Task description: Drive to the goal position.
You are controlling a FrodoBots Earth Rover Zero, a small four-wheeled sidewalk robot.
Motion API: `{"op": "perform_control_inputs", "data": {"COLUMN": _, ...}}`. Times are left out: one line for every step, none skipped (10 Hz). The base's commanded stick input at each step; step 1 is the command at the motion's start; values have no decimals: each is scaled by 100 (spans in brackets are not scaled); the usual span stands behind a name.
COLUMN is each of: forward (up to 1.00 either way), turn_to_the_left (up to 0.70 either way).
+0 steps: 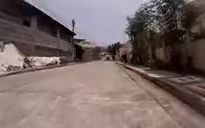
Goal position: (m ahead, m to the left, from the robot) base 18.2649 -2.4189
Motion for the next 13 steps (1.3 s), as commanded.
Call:
{"op": "perform_control_inputs", "data": {"forward": 100, "turn_to_the_left": 0}}
{"op": "perform_control_inputs", "data": {"forward": 100, "turn_to_the_left": 0}}
{"op": "perform_control_inputs", "data": {"forward": 100, "turn_to_the_left": 0}}
{"op": "perform_control_inputs", "data": {"forward": 100, "turn_to_the_left": 0}}
{"op": "perform_control_inputs", "data": {"forward": 100, "turn_to_the_left": 0}}
{"op": "perform_control_inputs", "data": {"forward": 100, "turn_to_the_left": 0}}
{"op": "perform_control_inputs", "data": {"forward": 100, "turn_to_the_left": 0}}
{"op": "perform_control_inputs", "data": {"forward": 100, "turn_to_the_left": 0}}
{"op": "perform_control_inputs", "data": {"forward": 100, "turn_to_the_left": 0}}
{"op": "perform_control_inputs", "data": {"forward": 100, "turn_to_the_left": 0}}
{"op": "perform_control_inputs", "data": {"forward": 100, "turn_to_the_left": 0}}
{"op": "perform_control_inputs", "data": {"forward": 100, "turn_to_the_left": 0}}
{"op": "perform_control_inputs", "data": {"forward": 100, "turn_to_the_left": 0}}
